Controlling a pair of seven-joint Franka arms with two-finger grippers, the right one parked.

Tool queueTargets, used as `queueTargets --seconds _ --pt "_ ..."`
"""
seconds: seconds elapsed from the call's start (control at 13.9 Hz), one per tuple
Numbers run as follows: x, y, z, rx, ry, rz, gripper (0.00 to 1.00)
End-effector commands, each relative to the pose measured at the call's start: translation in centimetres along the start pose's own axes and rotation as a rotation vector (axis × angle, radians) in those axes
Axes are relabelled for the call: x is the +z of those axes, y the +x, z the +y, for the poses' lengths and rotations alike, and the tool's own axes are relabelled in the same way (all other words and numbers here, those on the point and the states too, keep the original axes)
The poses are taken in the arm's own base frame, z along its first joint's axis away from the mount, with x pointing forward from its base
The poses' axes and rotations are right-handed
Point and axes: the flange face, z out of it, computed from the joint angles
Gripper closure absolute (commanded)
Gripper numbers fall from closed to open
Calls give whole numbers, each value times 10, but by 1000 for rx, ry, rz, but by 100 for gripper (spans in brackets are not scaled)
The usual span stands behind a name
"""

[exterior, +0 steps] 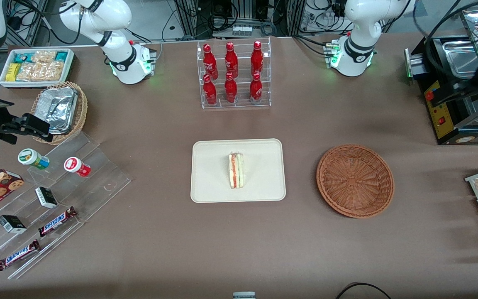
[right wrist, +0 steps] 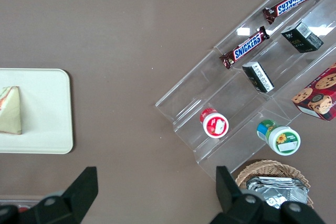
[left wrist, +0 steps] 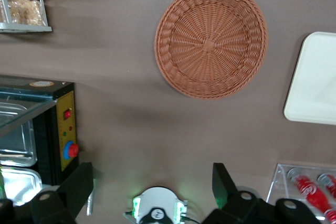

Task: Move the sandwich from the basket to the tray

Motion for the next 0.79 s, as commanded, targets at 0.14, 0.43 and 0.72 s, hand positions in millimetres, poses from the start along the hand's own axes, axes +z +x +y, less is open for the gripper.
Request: queueTargets --seconds 0.14,0.43,0.72 --pt "8 -29 -33 54 -50 44 0" --pt "7 -28 -28 15 -48 47 0" --pt "3 2 -18 37 -45 49 0"
